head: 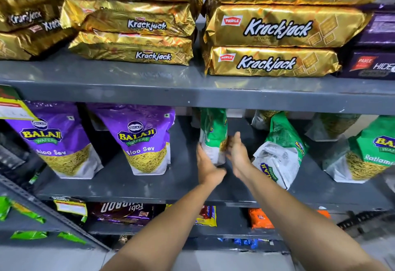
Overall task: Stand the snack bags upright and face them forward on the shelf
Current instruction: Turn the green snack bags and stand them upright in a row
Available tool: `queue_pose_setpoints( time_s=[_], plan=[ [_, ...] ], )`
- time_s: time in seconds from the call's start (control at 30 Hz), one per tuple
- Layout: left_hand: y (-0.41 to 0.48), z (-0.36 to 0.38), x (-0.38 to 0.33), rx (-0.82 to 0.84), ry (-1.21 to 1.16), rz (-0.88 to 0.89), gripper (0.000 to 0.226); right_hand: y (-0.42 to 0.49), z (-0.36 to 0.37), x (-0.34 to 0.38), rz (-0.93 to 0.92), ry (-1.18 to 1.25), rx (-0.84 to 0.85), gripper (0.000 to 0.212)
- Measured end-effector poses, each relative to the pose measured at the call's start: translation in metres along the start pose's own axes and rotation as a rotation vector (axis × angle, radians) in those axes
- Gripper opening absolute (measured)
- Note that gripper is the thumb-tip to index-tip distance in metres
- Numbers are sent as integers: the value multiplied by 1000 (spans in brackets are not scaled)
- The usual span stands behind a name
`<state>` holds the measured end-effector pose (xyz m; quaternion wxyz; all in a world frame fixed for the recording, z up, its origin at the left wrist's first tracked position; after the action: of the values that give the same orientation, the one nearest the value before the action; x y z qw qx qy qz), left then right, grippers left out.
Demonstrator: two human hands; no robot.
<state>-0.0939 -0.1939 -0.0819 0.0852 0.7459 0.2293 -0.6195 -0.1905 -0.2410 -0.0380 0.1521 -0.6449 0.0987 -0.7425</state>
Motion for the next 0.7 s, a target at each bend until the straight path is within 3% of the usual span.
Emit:
queue_pose_setpoints(
  time_s=[0.13, 0.23, 0.3, 0.37, 0.43, 0.6, 0.7],
  plan=[
    [27, -22, -3, 74, 22, 89, 136, -28, -5, -16, -66, -121, -75, 33],
    [39, -32, 0, 128, 12, 82, 121, -43, -7, -17, -77, -245, -53, 18],
    [45, -34, 2, 181, 21, 65, 112, -37, -17, 13, -217, -263, -153, 14],
    [50, -34, 0, 244, 24, 61, 111, -28, -28, 62, -395, -220, -261, 29],
    [52, -33, -4, 328, 10, 80, 108, -13, -31, 103, -477, -158, -247, 39],
    [50, -35, -4, 454, 65, 70, 106, 14, -27, 131, -359, -90, -124, 14],
    [50, -38, -4, 512, 109, 39, 107, 8, -36, 137, -394, -32, -134, 23]
  ],
)
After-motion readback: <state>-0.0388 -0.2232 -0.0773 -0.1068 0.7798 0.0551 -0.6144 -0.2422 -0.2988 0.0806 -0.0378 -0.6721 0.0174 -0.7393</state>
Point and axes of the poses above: each hand's wrist, its own y-axis towards the middle knuckle, its own z-axis out of the palm, x = y × z, the point moved 8 cm from there along y, towards the middle knuckle, and after that the axes turned 1 degree about -y, right-handed, at the moved point
